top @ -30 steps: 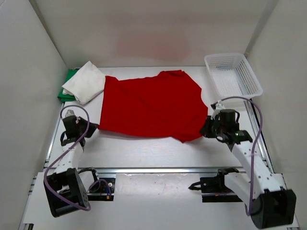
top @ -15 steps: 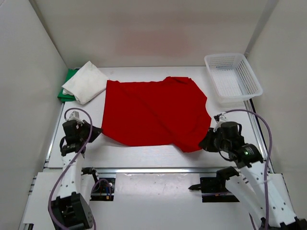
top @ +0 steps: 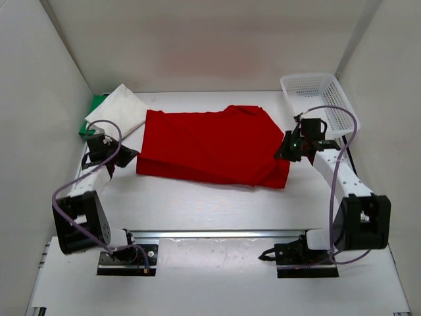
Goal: Fold and stack the t-shirts
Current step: Grap the side of the flattened tshirt closest away from the robot with both arms, then fold the flattened tshirt in 1/3 of the way
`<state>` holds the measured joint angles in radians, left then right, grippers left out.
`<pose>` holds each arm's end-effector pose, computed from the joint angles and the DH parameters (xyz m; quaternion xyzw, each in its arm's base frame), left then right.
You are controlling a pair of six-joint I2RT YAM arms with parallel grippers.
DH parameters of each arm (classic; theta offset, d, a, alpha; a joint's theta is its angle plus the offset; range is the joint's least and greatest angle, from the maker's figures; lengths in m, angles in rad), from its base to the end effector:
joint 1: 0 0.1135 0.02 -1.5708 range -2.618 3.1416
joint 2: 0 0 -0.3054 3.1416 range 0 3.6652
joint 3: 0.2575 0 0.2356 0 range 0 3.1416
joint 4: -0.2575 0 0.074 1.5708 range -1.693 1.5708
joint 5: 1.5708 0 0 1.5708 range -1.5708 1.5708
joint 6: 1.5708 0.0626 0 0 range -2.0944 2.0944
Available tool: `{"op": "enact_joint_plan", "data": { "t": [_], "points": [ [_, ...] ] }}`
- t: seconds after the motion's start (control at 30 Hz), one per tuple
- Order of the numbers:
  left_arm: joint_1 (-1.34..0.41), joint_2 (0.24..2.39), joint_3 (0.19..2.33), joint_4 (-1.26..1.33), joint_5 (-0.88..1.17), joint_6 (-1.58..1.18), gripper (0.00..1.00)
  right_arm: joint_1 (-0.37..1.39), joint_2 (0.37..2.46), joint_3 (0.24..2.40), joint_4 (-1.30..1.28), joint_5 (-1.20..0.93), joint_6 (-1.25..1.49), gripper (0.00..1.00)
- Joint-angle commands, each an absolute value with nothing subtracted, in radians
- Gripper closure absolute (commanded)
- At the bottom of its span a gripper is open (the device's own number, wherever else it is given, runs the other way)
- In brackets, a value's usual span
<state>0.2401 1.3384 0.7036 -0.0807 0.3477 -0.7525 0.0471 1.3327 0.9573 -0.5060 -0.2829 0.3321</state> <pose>0.2663 0.0432 0.2367 -0.3637 0.8223 -0.2558 0.3553 0.2661 0.0300 0.2791 0.0852 0.9291 0.1934 0.3035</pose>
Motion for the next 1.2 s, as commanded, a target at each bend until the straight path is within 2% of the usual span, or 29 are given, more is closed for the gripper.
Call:
{"op": "enact_joint_plan", "data": {
  "t": [0.0, 0.4, 0.47, 0.5, 0.57, 0.63, 0.7, 0.73, 0.8, 0.87, 0.9, 0.93, 0.97, 1.07, 1.1, 1.17],
  "points": [
    [0.224, 1.414, 0.784, -0.026, 0.308, -0.773, 1.00, 0.015, 1.429, 1.086, -0.393, -0.310, 0.319, 1.00],
    [0.207, 1.621, 0.940, -0.041, 0.272, -0.747, 0.99, 0.018, 1.854, 1.488, -0.466, -0.304, 0.275, 1.00],
    [0.212, 1.634, 0.936, -0.045, 0.276, -0.732, 0.92, 0.021, 1.900, 1.529, -0.474, -0.299, 0.276, 1.00],
    [0.209, 1.641, 0.927, -0.043, 0.282, -0.735, 0.84, 0.023, 1.905, 1.538, -0.468, -0.298, 0.281, 0.98],
    [0.227, 1.632, 0.922, -0.038, 0.291, -0.726, 0.75, 0.029, 1.895, 1.534, -0.417, -0.298, 0.293, 0.85],
    [0.241, 1.586, 0.902, -0.038, 0.287, -0.718, 0.62, 0.041, 1.882, 1.555, -0.387, -0.292, 0.307, 0.85],
    [0.239, 1.533, 0.867, -0.052, 0.275, -0.698, 0.59, 0.041, 1.856, 1.572, -0.387, -0.288, 0.313, 0.74],
    [0.238, 1.493, 0.848, -0.063, 0.261, -0.687, 0.58, 0.047, 1.844, 1.571, -0.388, -0.290, 0.322, 0.65],
    [0.235, 1.424, 0.800, -0.066, 0.232, -0.675, 0.59, 0.049, 1.758, 1.499, -0.350, -0.269, 0.354, 0.56],
    [0.222, 1.327, 0.729, -0.060, 0.226, -0.681, 0.63, 0.066, 1.631, 1.265, -0.244, -0.267, 0.426, 0.57],
    [0.213, 1.307, 0.668, -0.048, 0.224, -0.686, 0.63, 0.074, 1.541, 1.124, -0.174, -0.261, 0.460, 0.77],
    [0.206, 1.271, 0.620, -0.032, 0.224, -0.684, 0.61, 0.086, 1.458, 1.065, -0.105, -0.243, 0.477, 0.92],
    [0.204, 1.252, 0.600, -0.032, 0.209, -0.681, 0.60, 0.095, 1.424, 0.936, -0.077, -0.239, 0.503, 1.00],
    [0.210, 1.278, 0.545, -0.022, 0.247, -0.683, 0.59, 0.094, 1.260, 0.700, -0.006, -0.219, 0.538, 1.00],
    [0.207, 1.285, 0.537, -0.017, 0.262, -0.695, 0.58, 0.083, 1.238, 0.622, 0.014, -0.218, 0.541, 0.97],
    [0.215, 1.316, 0.512, 0.026, 0.259, -0.710, 0.54, 0.033, 1.157, 0.512, 0.063, -0.215, 0.574, 0.82]
  ]
}}
